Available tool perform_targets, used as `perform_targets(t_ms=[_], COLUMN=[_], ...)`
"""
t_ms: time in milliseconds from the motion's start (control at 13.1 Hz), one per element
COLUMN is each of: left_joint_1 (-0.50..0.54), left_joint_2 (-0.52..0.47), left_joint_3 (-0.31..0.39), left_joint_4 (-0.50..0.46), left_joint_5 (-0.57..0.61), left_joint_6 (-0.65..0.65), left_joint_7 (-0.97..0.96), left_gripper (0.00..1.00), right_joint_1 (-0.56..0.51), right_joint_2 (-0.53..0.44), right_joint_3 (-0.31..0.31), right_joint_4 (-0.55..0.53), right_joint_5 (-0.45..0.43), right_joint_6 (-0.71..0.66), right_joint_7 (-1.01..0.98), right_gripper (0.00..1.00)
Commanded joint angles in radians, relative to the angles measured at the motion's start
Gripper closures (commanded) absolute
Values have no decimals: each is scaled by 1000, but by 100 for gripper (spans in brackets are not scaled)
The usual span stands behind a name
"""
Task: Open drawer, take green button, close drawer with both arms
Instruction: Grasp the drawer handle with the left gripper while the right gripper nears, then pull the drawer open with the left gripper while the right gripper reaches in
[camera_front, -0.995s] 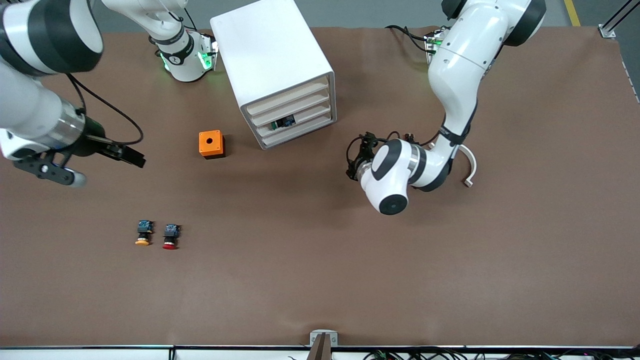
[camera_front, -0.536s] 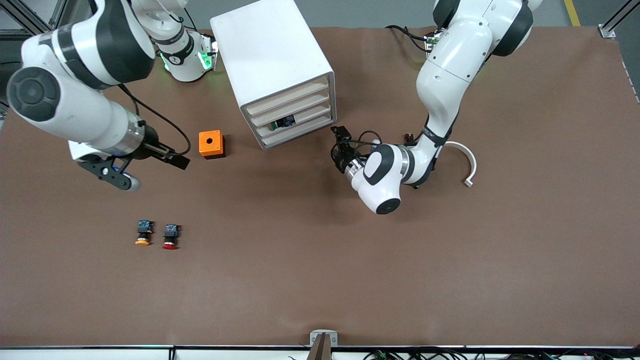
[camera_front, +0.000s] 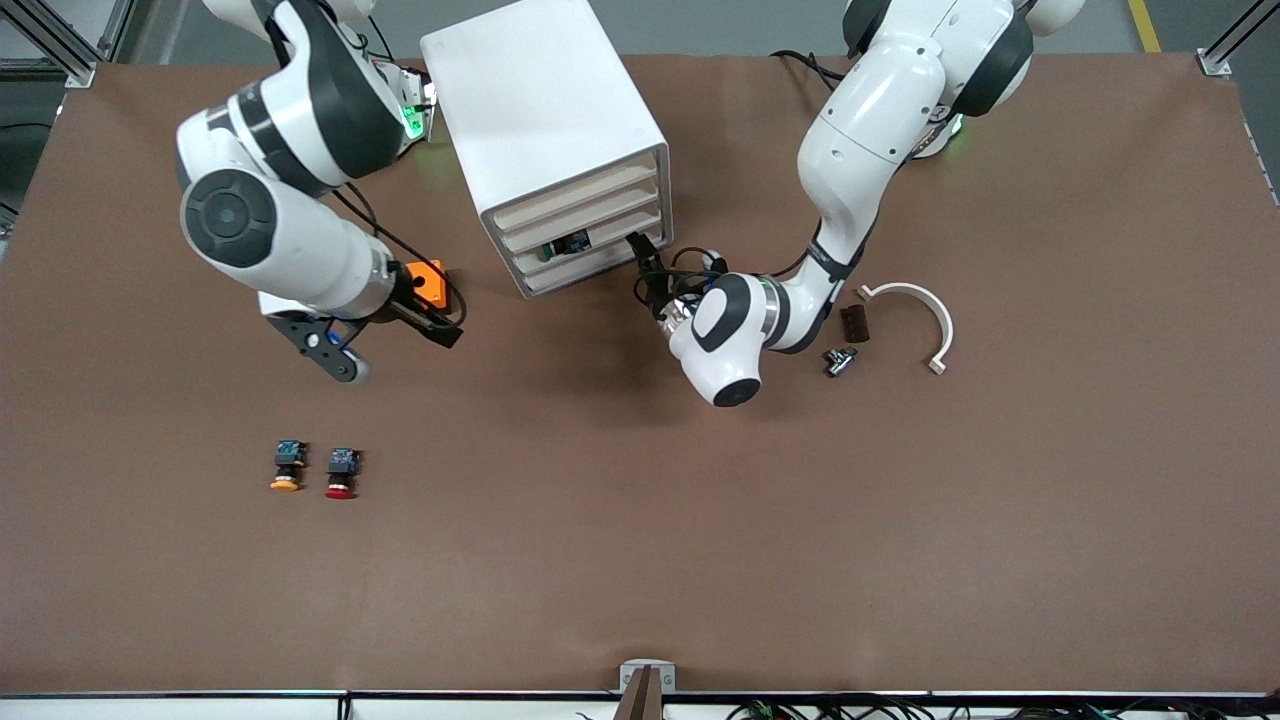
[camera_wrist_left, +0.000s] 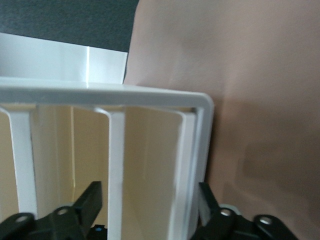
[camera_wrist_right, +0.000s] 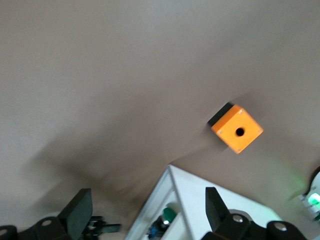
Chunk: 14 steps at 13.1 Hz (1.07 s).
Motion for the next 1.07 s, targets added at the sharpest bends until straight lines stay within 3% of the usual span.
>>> perform_targets(t_ms=[0,77,153,306,459,536,995], left_joint_1=[-23,-38,-53,-58,-55,-52,32], left_joint_2=[11,14,14,15,17,15,15], left_joint_3=[8,7,7,7,5,5,20], left_joint_4=[20,20,20,20,20,20,62], left_joint_5=[-50,-53,-53,-53,-53,-53,-38], left_joint_6=[-6,-6,-6,-7,-7,-13,-19], left_joint_7=[-21,-19,-18,-13,-8,11,134], left_gripper=[28,29,35,59,91,100,99], right_joint_1=[-16,-15,-9,-4,1,-1,56], right_joint_2=[49,59,64,93,119,131,173], right_joint_3=[60,72,77,102,106,118,157], right_joint_4=[12,9,7,9,9,9,-5], right_joint_5=[10,7,7,6,6,6,-82], right_joint_6=[40,62,95,121,138,162,276], right_joint_7=[125,154,176,248,302,335,477], right_gripper=[0,0,0,0,0,0,0])
